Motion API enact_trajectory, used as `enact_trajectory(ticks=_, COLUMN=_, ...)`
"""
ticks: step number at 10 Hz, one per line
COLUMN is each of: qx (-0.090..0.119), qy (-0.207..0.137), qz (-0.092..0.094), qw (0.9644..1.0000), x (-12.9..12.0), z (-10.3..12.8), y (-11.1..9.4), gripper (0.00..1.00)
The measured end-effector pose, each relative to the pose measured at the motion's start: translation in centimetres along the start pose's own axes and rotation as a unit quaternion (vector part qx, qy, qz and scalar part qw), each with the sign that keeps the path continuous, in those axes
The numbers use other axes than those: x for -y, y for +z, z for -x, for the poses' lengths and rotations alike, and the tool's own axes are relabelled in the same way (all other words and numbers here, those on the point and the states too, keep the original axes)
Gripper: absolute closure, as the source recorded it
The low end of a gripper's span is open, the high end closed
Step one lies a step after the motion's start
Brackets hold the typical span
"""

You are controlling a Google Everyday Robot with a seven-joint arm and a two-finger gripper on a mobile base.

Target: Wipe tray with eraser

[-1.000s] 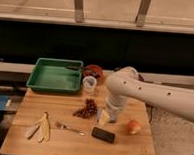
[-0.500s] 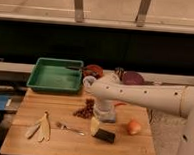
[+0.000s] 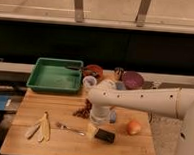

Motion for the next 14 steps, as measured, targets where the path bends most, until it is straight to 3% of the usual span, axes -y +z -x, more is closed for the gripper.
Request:
enact_trajectory(ticks=3, qx=0.005, qy=0.015, qz=-0.005, qw=0.9999, x=0.2, z=-0.1, y=1.6, gripper=0.20)
enact_trajectory(ticks=7, qx=0.028, qy=0.026, qz=0.015, qw=0.9992, x=1.5, z=-0.8, y=2.9, gripper=0.20)
enact_trajectory(ticks=11, qx=0.019, qy=0.036, qz=0.000, qw=0.9992, x=1.6, z=-0.5, y=4.1, gripper=0.20)
enact_trajectory(ticks=12, qx=0.016, qy=0.039, qz=-0.004, qw=0.9991, x=1.6, z=-0.6, y=4.3, gripper=0.22)
enact_trajectory(ticks=14, qx=0.010, qy=0.041, qz=-0.012, qw=0.9990, x=1.5, z=-0.6, y=4.5, gripper=0.39)
